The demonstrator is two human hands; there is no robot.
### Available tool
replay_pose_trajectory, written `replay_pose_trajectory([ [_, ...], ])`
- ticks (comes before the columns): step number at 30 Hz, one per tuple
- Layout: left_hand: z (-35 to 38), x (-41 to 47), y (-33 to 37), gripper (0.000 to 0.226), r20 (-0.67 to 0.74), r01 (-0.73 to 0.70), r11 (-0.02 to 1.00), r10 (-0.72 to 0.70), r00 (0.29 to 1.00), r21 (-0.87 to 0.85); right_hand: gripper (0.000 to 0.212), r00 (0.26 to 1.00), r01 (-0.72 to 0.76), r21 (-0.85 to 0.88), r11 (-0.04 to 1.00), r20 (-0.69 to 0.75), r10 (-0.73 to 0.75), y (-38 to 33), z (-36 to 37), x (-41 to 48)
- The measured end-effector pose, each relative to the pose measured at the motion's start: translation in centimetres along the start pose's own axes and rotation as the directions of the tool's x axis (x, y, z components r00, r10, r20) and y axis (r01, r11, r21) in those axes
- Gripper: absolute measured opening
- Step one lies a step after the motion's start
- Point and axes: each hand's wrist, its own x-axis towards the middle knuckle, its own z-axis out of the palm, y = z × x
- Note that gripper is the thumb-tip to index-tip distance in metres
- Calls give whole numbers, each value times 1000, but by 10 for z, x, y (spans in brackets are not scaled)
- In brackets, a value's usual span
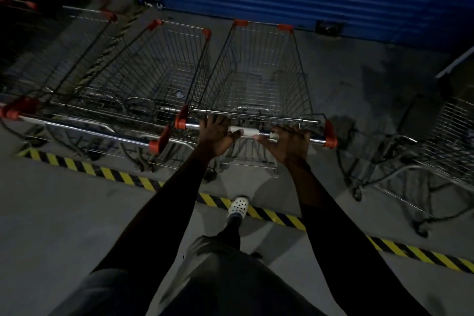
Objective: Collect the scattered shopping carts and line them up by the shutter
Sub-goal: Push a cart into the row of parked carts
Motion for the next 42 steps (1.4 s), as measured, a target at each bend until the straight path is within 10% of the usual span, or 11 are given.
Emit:
replay_pose_trajectory([
  [6,11,-7,-5,71,-37,-36,999,35,999,-21,79,999,-36,15,999,32,35,-5,-7,-13],
  [26,19,3,-22,84,-103,-113,993,108,989,-45,66,990,-23,-35,999,-141,18,-16,2,-17],
  [42,-5,179,-18,90,-20,-141,985,140,990,-97,68,988,-91,-31,995,-128,86,3,35,145],
])
